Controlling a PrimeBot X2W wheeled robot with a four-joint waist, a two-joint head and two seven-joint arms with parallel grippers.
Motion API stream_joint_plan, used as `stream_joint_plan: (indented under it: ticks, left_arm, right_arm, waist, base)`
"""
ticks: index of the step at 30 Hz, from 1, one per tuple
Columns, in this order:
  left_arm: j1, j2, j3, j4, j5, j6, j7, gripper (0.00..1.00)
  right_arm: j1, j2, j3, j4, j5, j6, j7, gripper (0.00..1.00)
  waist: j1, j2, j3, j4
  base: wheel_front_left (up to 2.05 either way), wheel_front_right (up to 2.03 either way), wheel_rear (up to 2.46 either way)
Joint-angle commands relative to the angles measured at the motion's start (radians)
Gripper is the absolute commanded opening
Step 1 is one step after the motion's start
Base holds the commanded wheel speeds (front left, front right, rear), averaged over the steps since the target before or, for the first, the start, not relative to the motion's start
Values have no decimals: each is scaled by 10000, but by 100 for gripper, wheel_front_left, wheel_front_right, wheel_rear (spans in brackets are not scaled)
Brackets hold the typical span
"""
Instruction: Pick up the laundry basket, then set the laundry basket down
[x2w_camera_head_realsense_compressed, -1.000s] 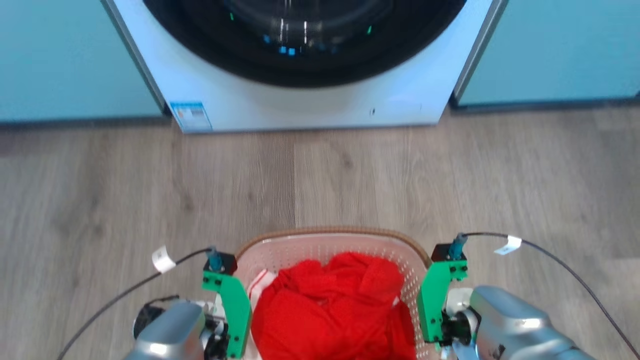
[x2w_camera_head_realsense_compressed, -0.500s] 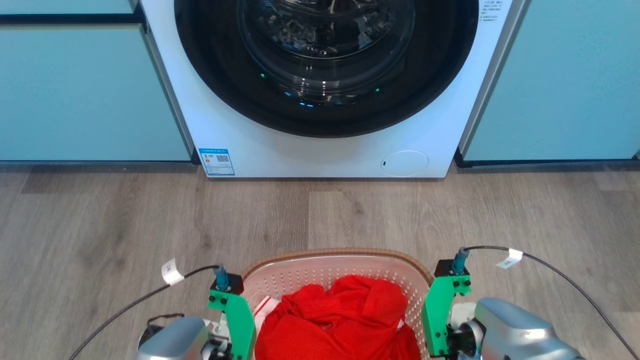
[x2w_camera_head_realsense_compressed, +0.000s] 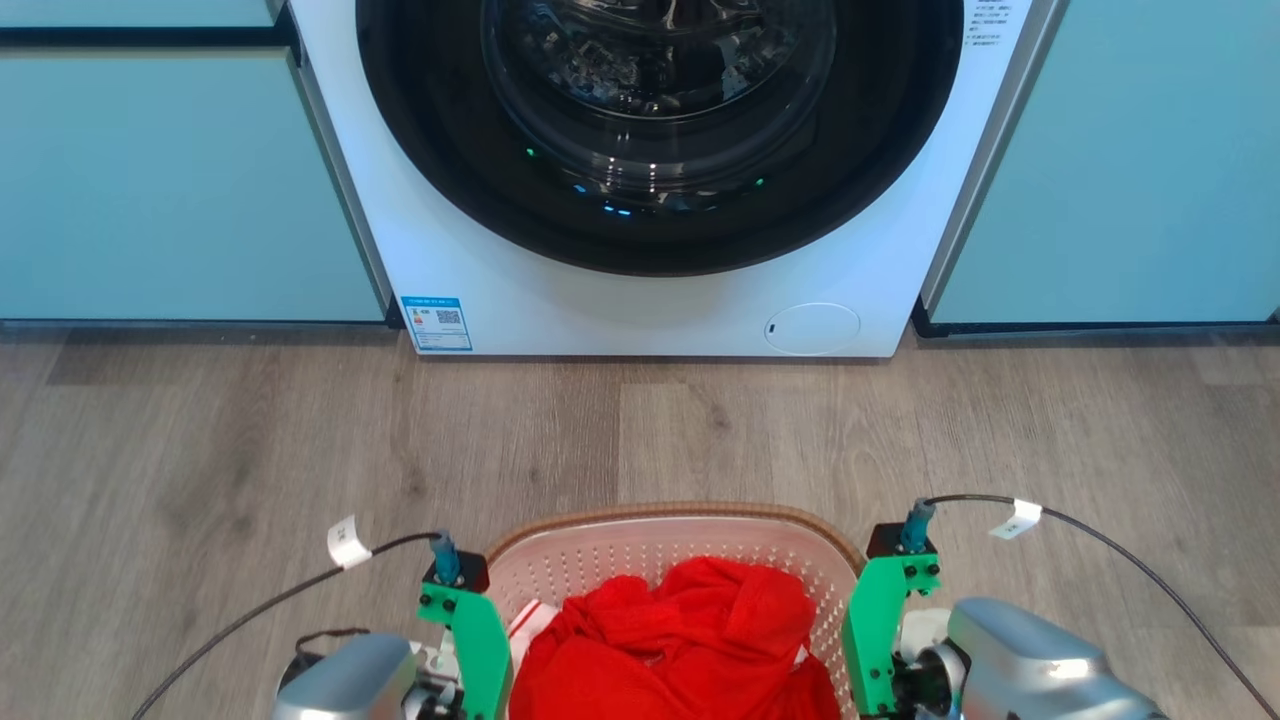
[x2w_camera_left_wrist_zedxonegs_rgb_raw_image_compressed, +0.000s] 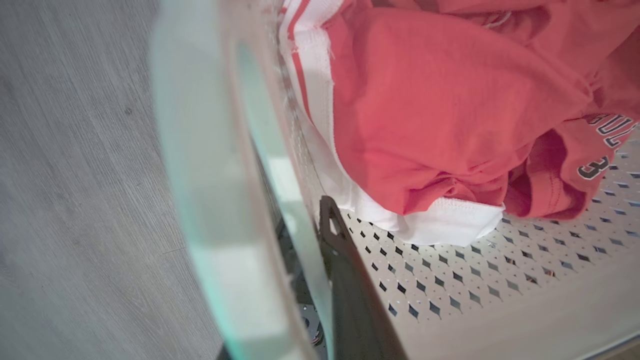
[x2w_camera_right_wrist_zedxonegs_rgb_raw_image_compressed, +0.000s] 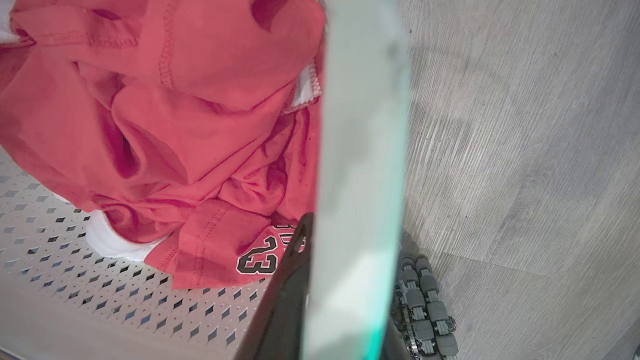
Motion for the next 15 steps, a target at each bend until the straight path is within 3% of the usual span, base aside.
stream_joint_plan:
  ticks: [1, 15]
  left_arm:
    - [-690, 134, -5, -189, 16, -80, 4, 0]
    - [-927, 133, -436, -112, -459, -80, -85, 0]
  right_arm:
    - [-660, 78, 20, -287, 29, 71, -112, 0]
    - [-814, 87, 177, -246, 241, 71, -175, 0]
  waist:
    - [1, -1, -1, -18]
    - [1, -1, -64, -68]
  base:
    - [0, 0, 0]
    - [0, 0, 0]
